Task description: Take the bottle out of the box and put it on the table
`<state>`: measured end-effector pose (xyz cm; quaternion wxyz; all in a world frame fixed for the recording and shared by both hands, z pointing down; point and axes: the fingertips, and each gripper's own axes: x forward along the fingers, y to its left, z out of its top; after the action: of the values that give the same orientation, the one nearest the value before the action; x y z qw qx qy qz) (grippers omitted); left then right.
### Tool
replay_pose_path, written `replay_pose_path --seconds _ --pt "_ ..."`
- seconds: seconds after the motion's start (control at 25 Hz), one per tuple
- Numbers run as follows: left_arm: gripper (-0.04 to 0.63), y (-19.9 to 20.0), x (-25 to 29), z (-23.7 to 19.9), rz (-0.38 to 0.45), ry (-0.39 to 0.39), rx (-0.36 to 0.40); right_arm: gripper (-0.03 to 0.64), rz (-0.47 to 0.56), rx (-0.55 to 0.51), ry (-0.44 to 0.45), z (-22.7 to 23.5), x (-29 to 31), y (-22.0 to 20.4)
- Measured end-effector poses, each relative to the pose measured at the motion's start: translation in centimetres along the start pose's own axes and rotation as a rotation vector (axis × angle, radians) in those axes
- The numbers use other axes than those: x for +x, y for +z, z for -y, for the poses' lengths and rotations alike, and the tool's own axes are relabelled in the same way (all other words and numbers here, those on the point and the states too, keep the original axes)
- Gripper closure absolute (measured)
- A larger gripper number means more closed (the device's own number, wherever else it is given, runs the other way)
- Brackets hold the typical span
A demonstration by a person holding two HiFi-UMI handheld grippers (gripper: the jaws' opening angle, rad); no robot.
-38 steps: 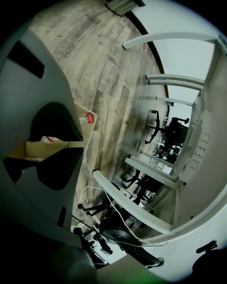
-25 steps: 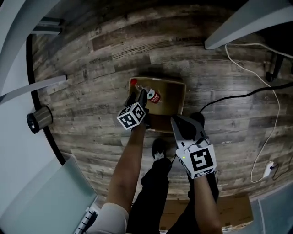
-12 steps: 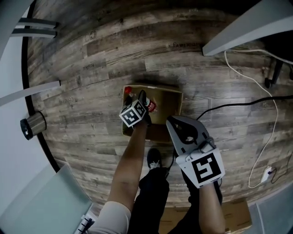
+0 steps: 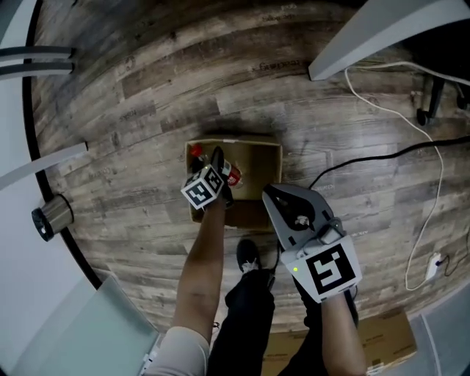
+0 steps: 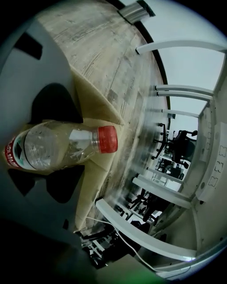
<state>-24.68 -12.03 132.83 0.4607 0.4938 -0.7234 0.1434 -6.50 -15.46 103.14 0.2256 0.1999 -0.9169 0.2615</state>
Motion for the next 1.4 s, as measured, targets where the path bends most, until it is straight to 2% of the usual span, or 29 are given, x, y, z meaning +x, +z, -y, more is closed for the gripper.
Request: replay_pose_path --seconds 0.08,0.16,0.36,0.52,0.64,0.88,1.08,1.28,1.4 --pt "0.288 -1.1 -0.8 1.3 -0.016 -0.031 0.006 0.577 -0.028 0.021 -0.014 0.2 -0.6 -0.4" --pt "0.291 -0.5 -1.7 1.8 -0.010 -0.058 0.037 0.577 -0.038 0.020 -0.029 0.0 -0.5 -0.3" --pt "0.299 1.8 -5.0 2.8 0.068 -0.104 0.198 0.577 0.009 0.065 -0.080 -1.2 -1.5 -0.9" --pt "0.302 5.2 -8.6 3.5 0.141 -0.118 0.217 0.577 0.085 0.100 -0.118 -1.6 -3.2 -1.5" --pt "0.303 8.6 -11.6 5.4 0.168 -0.159 0.307 0.577 0.133 0.086 -0.144 -2.8 -5.4 -1.3" --pt "0.303 14.1 -21.2 9.9 0.205 -0.239 0.438 0.577 0.087 0.169 -0.226 -5.9 -11.4 -1.5" --pt "0.302 19.9 -29.6 15.1 0.251 -0.289 0.483 0.577 0.093 0.140 -0.248 -8.3 -16.5 5.3" --pt "0.302 25.4 -40.7 19.5 0.346 -0.314 0.450 0.577 0.170 0.060 -0.264 -11.8 -22.5 16.6" --pt "0.302 28.8 -47.2 22.1 0.394 -0.351 0.462 0.577 0.221 0.027 -0.282 -13.9 -25.9 23.3"
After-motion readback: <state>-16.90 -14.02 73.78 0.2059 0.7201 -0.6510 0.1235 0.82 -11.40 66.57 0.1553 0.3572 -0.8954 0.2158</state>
